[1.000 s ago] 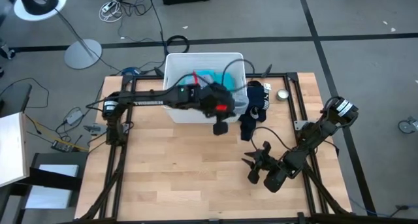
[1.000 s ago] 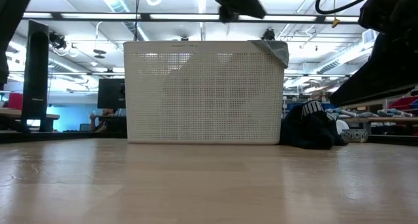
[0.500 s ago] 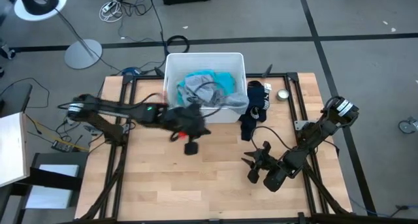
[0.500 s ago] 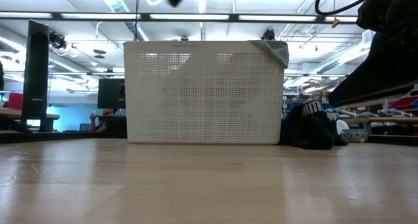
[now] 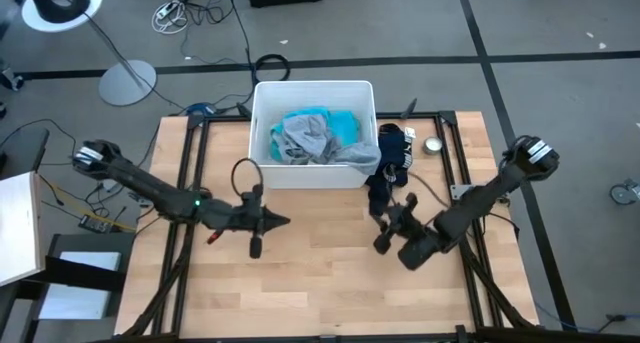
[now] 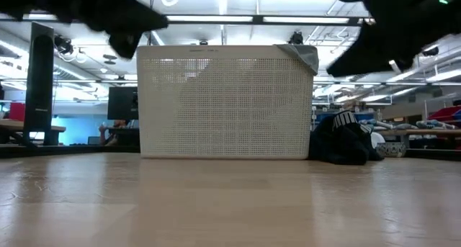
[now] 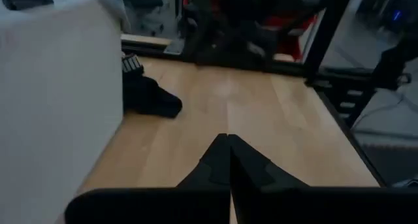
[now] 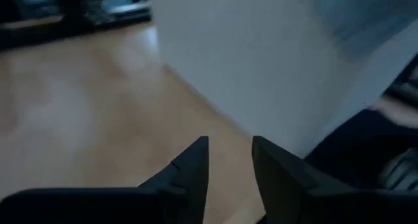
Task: Sort clothes
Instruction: Put the gray sweatshirt into the white laundry bin
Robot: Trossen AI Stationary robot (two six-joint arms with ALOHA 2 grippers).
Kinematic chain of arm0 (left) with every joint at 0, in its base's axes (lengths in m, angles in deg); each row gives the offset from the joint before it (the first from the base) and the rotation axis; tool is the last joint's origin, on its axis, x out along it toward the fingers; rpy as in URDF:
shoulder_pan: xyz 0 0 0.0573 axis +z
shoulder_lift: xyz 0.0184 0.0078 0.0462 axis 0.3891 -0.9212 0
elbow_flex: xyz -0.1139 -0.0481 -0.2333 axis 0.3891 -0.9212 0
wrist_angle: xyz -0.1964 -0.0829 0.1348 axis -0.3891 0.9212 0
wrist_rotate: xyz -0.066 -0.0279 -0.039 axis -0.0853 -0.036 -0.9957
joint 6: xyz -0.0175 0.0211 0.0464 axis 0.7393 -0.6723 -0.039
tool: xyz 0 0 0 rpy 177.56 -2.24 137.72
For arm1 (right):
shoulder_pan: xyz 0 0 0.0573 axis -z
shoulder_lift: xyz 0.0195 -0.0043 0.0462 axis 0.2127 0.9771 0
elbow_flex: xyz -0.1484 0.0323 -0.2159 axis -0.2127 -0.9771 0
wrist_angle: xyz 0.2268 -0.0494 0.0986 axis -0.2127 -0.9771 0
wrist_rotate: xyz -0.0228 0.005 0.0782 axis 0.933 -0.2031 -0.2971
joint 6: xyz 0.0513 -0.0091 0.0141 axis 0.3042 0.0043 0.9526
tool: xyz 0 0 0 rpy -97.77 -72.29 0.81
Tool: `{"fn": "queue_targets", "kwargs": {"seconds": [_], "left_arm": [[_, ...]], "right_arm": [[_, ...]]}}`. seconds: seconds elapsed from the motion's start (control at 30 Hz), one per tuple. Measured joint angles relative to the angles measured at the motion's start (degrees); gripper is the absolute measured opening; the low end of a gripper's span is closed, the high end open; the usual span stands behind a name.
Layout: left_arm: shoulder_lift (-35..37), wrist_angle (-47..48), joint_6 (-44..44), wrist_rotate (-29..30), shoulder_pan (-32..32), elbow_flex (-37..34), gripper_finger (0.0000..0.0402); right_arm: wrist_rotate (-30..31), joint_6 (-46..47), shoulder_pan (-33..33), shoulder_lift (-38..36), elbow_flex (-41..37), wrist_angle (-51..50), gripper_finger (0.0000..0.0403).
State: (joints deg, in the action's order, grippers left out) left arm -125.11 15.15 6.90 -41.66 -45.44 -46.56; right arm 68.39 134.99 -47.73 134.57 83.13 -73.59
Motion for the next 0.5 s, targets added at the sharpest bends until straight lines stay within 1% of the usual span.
{"fn": "queue_targets", "kwargs": {"seconds": [0.07, 0.13, 0.2, 0.23, 0.27, 0.37, 0.5], "left_arm": [[-1.2, -7.4, 0.6, 1.4, -0.5, -4.2, 0.0], [-1.4, -11.9, 0.9, 3.3, -0.7, -7.5, 0.0], [-1.4, -14.2, 1.2, 4.1, -0.7, -9.0, 0.0], [-1.4, -14.1, 1.3, 4.2, -0.7, -9.3, 0.0], [-1.4, -13.9, 1.2, 4.5, -0.7, -9.5, 0.0], [-1.3, -14.2, -0.1, 5.2, -0.7, -9.5, 0.0], [-1.4, -14.1, -0.6, 6.3, -0.7, -9.5, 0.0]], "right_arm": [[-0.2, -3.1, 2.1, -3.3, 0.0, -1.2, 0.0103], [-1.0, -6.0, 4.2, -6.5, 0.0, -2.0, 0.0074], [-1.2, -8.3, 5.7, -9.4, 0.0, -3.4, 0.003], [-1.3, -9.7, 6.5, -10.5, 0.0, -3.5, 0.0016], [-1.3, -11.2, 7.3, -11.6, 0.0, -3.9, 0.001], [-2.1, -13.0, 10.5, -13.5, 0.0, -3.7, 0.001], [-10.2, -15.9, 16.5, -13.1, 0.0, -3.2, 0.0004]]}}
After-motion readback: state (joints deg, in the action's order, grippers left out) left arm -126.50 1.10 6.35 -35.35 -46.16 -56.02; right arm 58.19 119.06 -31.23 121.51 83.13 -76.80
